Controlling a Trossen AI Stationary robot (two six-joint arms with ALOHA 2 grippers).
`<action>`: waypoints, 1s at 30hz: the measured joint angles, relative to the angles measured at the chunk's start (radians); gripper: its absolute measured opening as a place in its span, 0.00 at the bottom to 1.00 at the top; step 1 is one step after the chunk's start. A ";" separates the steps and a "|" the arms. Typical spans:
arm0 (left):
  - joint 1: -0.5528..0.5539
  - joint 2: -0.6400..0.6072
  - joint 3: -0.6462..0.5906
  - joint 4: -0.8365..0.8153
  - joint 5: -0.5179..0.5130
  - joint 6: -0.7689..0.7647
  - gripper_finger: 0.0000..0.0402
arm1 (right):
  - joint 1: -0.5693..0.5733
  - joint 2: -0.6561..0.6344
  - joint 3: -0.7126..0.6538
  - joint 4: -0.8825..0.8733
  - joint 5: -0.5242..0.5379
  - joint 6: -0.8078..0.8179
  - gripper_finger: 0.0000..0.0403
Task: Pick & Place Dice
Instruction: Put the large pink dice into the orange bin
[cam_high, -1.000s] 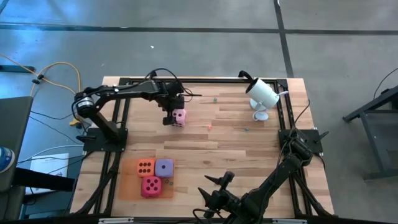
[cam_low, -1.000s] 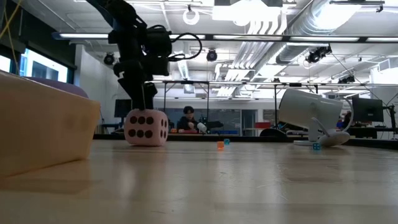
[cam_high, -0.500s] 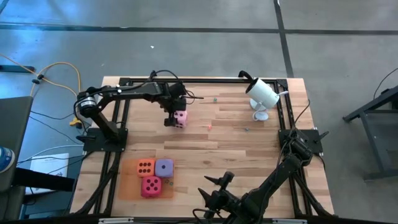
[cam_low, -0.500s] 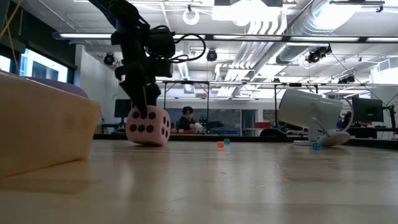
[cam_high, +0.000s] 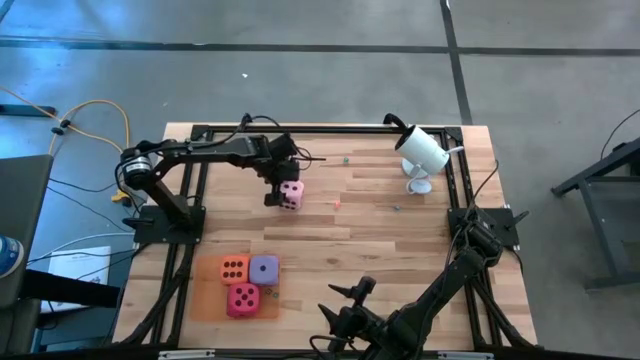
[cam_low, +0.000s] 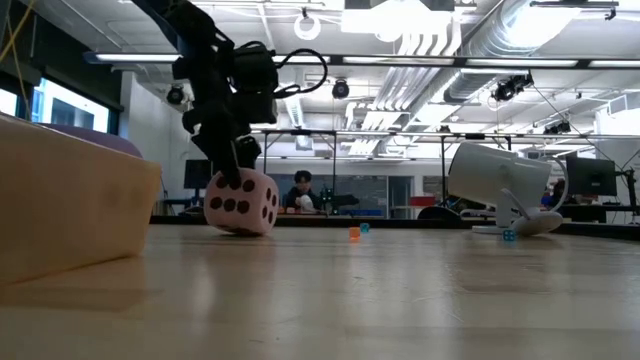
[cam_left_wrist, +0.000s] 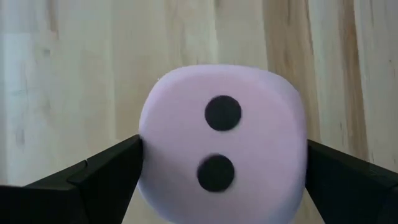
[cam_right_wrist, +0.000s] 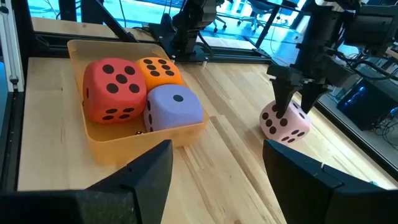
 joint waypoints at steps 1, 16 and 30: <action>0.000 0.001 -0.005 -0.002 0.001 0.001 0.97 | 0.000 0.000 0.000 0.000 0.000 0.000 0.59; -0.003 0.055 -0.017 0.001 0.020 0.076 0.94 | 0.000 0.000 0.000 0.007 0.000 -0.004 0.59; -0.021 -0.098 -0.038 -0.059 -0.047 0.083 0.91 | -0.002 0.000 0.000 -0.008 0.005 -0.007 0.59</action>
